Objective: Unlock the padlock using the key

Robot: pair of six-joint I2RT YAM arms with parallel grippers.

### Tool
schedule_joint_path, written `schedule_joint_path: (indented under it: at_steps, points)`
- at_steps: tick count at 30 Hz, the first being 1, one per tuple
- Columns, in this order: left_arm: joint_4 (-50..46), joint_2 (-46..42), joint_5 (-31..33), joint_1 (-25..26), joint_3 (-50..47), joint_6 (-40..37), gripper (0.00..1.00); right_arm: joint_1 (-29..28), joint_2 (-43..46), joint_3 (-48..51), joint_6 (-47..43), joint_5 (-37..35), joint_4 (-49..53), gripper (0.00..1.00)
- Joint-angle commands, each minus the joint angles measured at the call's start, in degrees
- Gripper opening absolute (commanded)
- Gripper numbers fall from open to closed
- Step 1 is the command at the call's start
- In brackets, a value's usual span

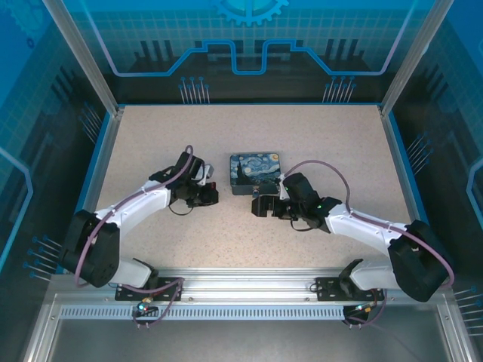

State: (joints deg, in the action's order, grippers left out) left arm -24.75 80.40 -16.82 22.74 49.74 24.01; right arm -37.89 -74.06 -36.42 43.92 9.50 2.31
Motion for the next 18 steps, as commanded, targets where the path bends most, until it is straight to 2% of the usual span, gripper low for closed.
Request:
schedule_joint_path:
  at_steps: [1, 5, 10, 13, 18]
  points:
    - [4.2, -3.1, -7.8, 1.3, -0.3, 0.7, 0.0, -0.4, 1.3, -0.1, -3.8, 3.1, -4.5, 0.97]
    - [5.2, -5.0, -12.1, 2.0, -0.2, -1.5, 0.0, 1.7, 3.2, 0.8, -6.7, 7.7, -7.6, 0.95]
    - [6.2, -6.0, -17.7, 2.0, 0.2, -4.5, 0.0, 9.0, 6.8, 2.1, -7.9, 16.1, -9.7, 0.92]
    - [7.5, -5.2, -20.7, 2.2, 1.0, -4.9, 0.0, 12.5, 8.0, 0.8, -9.7, 20.9, -8.6, 0.91]
    - [10.5, -2.4, -23.9, 3.0, 3.2, -5.0, 0.0, 14.9, 5.6, -3.3, -12.1, 26.3, -6.1, 0.86]
